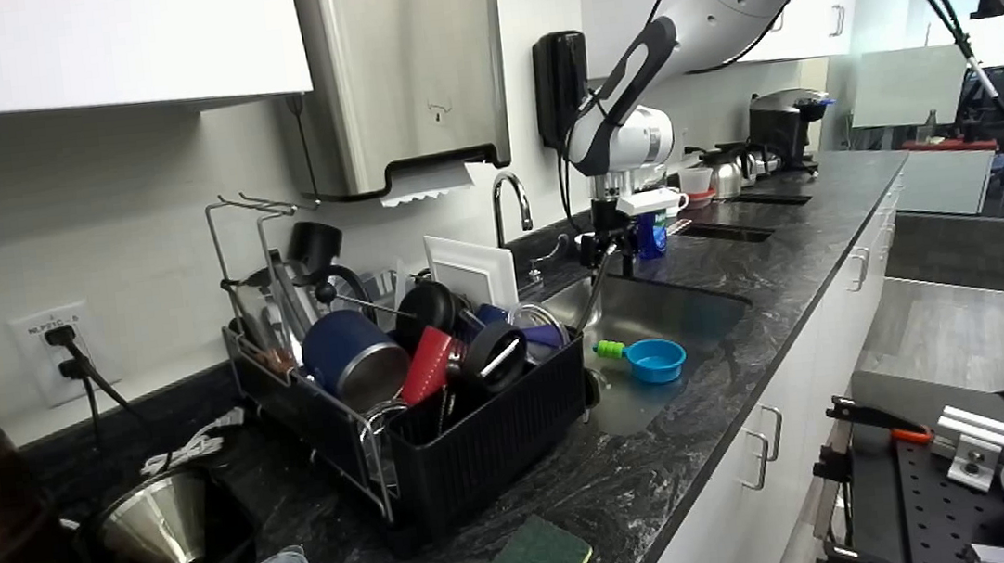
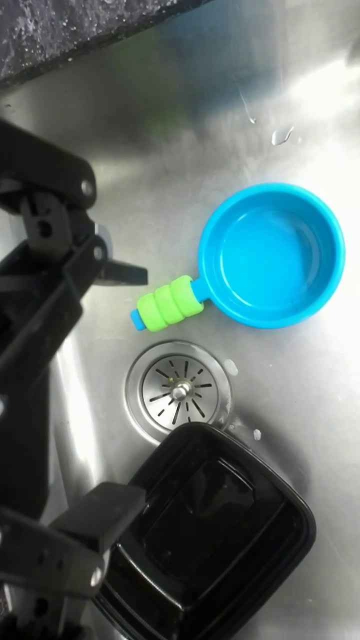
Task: Pick the blue pot from the sink and place it in the rack
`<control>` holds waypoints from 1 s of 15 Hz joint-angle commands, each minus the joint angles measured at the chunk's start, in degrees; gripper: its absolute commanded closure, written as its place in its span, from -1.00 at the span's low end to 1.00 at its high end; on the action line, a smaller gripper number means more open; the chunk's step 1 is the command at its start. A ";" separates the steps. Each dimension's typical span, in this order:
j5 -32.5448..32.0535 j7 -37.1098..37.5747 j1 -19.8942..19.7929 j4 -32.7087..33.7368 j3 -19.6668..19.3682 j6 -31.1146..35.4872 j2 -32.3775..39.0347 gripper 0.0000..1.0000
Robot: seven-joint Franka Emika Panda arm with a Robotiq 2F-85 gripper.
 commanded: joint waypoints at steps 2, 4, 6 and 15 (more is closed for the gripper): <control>-0.73 0.42 -0.83 0.23 0.85 -0.14 0.02 -1.00; -0.73 0.42 -0.83 0.23 0.85 -0.14 0.02 -1.00; -0.73 0.42 -0.83 0.23 0.85 -0.14 0.02 -1.00; -0.20 -1.04 -1.42 1.30 2.75 1.99 6.40 -1.00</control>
